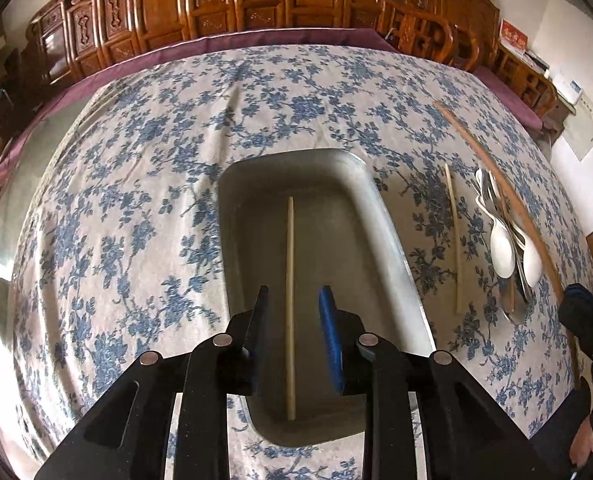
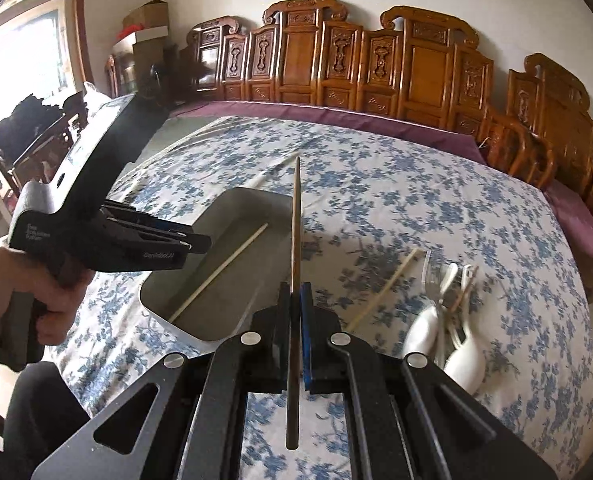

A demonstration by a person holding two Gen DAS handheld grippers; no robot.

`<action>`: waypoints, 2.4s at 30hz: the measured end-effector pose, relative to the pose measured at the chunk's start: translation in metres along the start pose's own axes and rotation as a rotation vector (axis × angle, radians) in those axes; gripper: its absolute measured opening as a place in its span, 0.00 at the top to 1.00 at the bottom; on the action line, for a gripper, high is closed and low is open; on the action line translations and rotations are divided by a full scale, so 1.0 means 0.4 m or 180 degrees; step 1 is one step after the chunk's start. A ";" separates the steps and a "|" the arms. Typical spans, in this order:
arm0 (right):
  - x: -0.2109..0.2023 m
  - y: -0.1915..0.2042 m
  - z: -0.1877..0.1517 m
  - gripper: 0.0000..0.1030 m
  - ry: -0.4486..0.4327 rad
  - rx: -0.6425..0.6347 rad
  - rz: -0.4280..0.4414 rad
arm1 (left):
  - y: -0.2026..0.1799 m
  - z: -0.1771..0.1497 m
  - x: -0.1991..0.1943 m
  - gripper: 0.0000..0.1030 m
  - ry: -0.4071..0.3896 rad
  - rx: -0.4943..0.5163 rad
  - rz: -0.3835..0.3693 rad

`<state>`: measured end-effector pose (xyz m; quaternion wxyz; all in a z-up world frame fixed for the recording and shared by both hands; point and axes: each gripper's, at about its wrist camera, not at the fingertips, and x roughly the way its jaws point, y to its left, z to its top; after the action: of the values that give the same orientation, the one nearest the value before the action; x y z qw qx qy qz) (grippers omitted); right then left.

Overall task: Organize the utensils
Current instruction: 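Lower the bamboo chopstick into the grey tray and open the left gripper, then lower the wooden chopstick into the grey tray and open the right gripper, then grasp the white ceramic spoon by its handle with the right gripper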

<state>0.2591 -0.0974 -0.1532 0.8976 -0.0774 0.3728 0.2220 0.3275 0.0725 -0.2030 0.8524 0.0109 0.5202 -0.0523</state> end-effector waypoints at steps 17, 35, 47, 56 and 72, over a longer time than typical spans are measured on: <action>0.183 0.123 0.044 0.94 0.0300 -0.0076 0.0228 | 0.165 -0.058 -0.085 0.76 -0.0170 -0.0247 0.0030; 0.271 0.151 0.047 0.94 0.0472 -0.0060 0.0453 | 0.189 -0.077 -0.125 0.76 -0.0264 -0.0267 0.0002; 0.048 0.009 0.008 0.76 0.0093 -0.0094 0.0342 | 0.071 -0.066 -0.175 0.60 -0.0402 -0.0057 -0.0093; -0.060 -0.224 -0.025 0.68 -0.0089 0.0068 -0.0086 | -0.096 -0.037 -0.185 0.37 -0.0512 0.0165 -0.0291; 0.073 -0.490 -0.105 0.68 0.0195 0.0437 -0.0251 | -0.326 0.001 -0.058 0.36 -0.0336 0.0364 -0.0539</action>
<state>0.3403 -0.2746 -0.2087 0.8971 -0.0371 0.4110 0.1580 0.3042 -0.0554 -0.1774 0.8691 0.0128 0.4698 -0.1542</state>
